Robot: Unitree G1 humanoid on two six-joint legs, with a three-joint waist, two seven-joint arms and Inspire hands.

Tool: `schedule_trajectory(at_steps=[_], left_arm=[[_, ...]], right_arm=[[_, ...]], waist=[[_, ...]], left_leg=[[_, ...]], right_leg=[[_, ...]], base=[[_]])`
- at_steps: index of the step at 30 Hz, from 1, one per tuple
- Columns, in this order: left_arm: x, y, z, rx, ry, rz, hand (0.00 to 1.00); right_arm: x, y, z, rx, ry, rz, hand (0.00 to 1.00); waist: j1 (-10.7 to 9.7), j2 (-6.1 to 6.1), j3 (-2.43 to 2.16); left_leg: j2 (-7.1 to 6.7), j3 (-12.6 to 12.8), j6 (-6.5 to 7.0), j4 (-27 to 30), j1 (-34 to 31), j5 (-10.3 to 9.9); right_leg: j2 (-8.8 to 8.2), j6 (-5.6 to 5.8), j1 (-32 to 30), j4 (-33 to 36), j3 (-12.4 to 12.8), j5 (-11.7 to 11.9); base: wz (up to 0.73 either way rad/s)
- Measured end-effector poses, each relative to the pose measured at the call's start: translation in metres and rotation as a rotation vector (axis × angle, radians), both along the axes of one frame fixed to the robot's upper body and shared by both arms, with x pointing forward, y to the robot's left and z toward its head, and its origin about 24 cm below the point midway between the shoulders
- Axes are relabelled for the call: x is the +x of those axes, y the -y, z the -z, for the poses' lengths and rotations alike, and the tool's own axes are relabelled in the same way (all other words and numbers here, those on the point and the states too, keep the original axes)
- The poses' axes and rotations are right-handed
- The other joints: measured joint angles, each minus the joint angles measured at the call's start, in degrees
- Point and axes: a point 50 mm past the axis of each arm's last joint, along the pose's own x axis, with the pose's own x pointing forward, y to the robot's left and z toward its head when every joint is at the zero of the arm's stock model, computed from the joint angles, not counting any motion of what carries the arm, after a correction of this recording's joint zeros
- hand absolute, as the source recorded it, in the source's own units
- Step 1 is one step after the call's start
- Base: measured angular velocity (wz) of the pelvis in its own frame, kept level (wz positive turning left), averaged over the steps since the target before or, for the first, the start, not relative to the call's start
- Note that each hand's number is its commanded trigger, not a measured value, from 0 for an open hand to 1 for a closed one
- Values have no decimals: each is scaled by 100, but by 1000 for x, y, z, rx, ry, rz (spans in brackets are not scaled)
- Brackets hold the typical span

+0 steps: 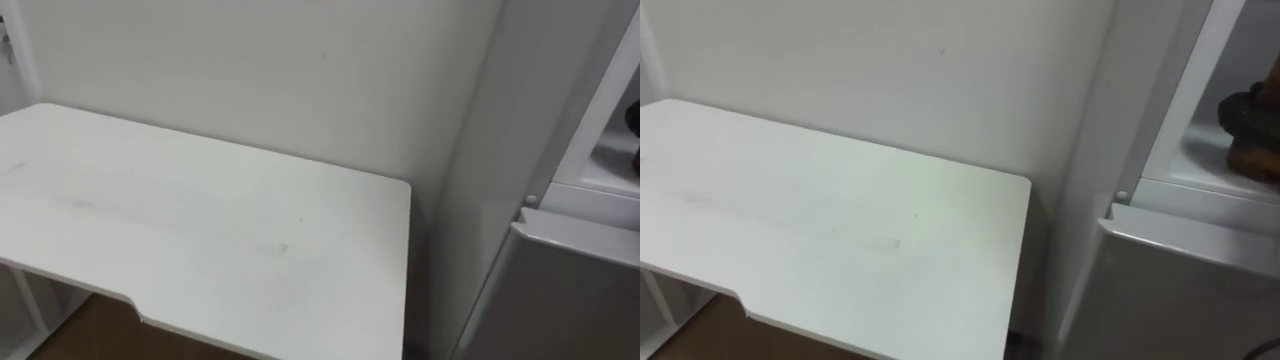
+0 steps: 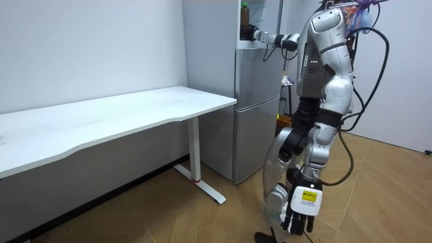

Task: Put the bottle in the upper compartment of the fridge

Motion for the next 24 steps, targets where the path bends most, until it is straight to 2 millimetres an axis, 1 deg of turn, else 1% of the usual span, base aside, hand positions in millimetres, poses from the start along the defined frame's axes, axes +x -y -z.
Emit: schedule_trajectory(at_steps=[5, 11, 14, 15, 18, 24], left_arm=[[6, -1, 0, 26, 23, -31, 0], [10, -4, -2, 48, 34, -38, 0], [14, -5, -2, 50, 47, -35, 0], [15, -5, -3, 50, 51, -33, 0], [15, -4, -3, 40, 52, -31, 0], [16, -3, -2, 11, 65, -24, 0]], right_arm=[[-1, 0, -2, -26, 22, 23, 0], [-2, 1, -3, -49, 19, 27, 0], [-2, -1, -4, -55, 23, 5, 0], [-2, -1, -5, -59, 24, -10, 0], [-1, -3, -4, -66, 19, -59, 0], [-2, -1, -4, -59, 21, -103, 0]], waist=[[83, 14, 1], [88, 45, -5], [94, 68, -13], [102, 69, -14], [113, 85, -22], [108, 91, -25]], left_leg=[[11, 23, -22, -36, -91, 47], [10, 1, -23, -31, -127, 67], [17, 36, -23, -41, -113, 68], [55, 66, -23, -63, -85, 68], [73, 158, -25, -104, 18, 67], [67, 148, -24, -125, 78, 65]], right_leg=[[10, -22, -117, 1, 26, 44], [10, -15, -136, -1, 0, 47], [12, -51, -146, 4, 32, 72], [14, -52, -136, 6, 62, 72], [15, -56, -87, 6, 124, 72], [12, -54, -15, 4, 137, 71]], base=[[-3], [1], [-4], [-11], [-11], [-2]])
